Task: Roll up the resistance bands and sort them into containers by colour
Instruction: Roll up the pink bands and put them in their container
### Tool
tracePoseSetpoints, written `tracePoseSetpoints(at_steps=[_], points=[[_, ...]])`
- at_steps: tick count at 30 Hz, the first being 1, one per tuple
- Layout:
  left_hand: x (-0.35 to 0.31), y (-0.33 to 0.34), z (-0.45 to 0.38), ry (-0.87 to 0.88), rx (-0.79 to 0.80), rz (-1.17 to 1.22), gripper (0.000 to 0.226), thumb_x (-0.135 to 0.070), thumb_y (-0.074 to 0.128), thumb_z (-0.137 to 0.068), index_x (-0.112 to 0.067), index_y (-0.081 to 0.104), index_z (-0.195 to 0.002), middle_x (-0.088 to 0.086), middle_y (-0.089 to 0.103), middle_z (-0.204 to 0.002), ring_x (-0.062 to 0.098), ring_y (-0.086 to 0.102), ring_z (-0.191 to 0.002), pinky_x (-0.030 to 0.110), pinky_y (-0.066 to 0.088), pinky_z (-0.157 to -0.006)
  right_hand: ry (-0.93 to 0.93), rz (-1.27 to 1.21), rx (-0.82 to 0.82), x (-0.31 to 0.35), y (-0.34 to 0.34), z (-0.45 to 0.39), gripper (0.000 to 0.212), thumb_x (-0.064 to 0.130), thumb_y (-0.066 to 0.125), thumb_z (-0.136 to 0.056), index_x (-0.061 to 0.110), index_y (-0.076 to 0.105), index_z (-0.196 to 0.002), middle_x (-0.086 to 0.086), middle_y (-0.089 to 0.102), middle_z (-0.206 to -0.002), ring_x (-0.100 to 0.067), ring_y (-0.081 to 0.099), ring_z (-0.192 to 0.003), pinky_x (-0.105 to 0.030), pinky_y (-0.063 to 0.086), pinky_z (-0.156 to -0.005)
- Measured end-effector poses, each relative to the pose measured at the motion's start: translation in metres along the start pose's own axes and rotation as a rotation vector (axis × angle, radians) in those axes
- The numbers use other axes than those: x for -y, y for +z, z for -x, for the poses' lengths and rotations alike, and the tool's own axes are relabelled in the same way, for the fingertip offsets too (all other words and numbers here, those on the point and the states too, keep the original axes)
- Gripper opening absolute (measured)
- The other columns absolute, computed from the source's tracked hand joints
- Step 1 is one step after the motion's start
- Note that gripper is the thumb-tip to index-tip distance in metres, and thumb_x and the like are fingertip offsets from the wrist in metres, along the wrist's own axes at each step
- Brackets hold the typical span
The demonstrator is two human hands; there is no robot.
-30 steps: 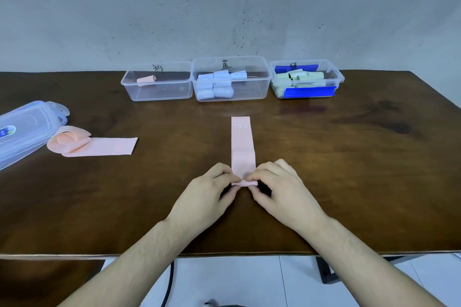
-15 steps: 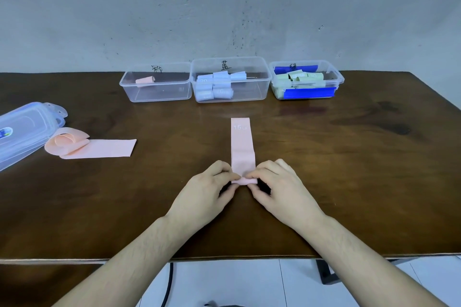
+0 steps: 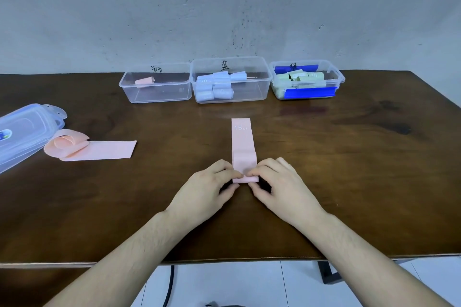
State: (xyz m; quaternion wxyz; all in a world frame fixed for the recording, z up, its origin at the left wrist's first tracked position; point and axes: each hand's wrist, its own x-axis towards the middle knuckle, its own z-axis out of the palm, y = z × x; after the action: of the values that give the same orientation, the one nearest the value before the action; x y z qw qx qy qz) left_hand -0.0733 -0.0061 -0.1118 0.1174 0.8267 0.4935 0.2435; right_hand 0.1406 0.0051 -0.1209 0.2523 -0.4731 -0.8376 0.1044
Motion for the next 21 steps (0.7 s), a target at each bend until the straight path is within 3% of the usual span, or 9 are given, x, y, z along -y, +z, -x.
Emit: tracePoseSetpoints(at_steps=[5, 11, 16, 21], points=[[-0.006, -0.001, 0.002, 0.026, -0.016, 0.004, 0.017, -0.023, 0.067, -0.093, -0.025, 0.073, -0.108, -0.016, 0.058, -0.104, -0.015, 0.049, -0.074, -0.002, 0.035, -0.064, -0.04, -0.005, 0.008, 0.0, -0.005, 0.004, 0.012, 0.029, 0.066, -0.094, 0.034, 0.068, -0.106, 0.023, 0.057, -0.104, -0.007, 0.049, -0.094, -0.032, 0.049, -0.083], [-0.016, 0.002, 0.022, 0.116, -0.037, 0.042, 0.015, -0.024, 0.07, -0.091, -0.023, 0.074, -0.106, -0.014, 0.063, -0.103, -0.021, 0.042, -0.075, -0.002, 0.033, -0.071, -0.092, -0.029, 0.033, 0.003, -0.022, 0.034, 0.016, 0.035, 0.062, -0.094, 0.036, 0.068, -0.109, 0.027, 0.056, -0.106, -0.005, 0.049, -0.092, -0.021, 0.045, -0.082], [-0.018, 0.004, 0.027, 0.128, -0.024, 0.054, 0.016, -0.027, 0.07, -0.092, -0.022, 0.075, -0.106, -0.013, 0.065, -0.102, -0.023, 0.04, -0.075, -0.001, 0.032, -0.071, -0.066, -0.021, 0.037, 0.004, -0.018, 0.044, 0.019, 0.037, 0.062, -0.094, 0.038, 0.067, -0.112, 0.028, 0.056, -0.11, -0.005, 0.048, -0.097, -0.027, 0.045, -0.087], [-0.02, 0.003, 0.025, 0.092, -0.004, 0.056, 0.017, -0.028, 0.069, -0.091, -0.024, 0.073, -0.108, -0.015, 0.059, -0.104, -0.015, 0.044, -0.068, -0.001, 0.032, -0.067, -0.051, -0.032, 0.04, 0.005, -0.018, 0.04, 0.018, 0.039, 0.064, -0.093, 0.039, 0.069, -0.111, 0.028, 0.055, -0.108, -0.008, 0.049, -0.098, -0.029, 0.047, -0.087]])
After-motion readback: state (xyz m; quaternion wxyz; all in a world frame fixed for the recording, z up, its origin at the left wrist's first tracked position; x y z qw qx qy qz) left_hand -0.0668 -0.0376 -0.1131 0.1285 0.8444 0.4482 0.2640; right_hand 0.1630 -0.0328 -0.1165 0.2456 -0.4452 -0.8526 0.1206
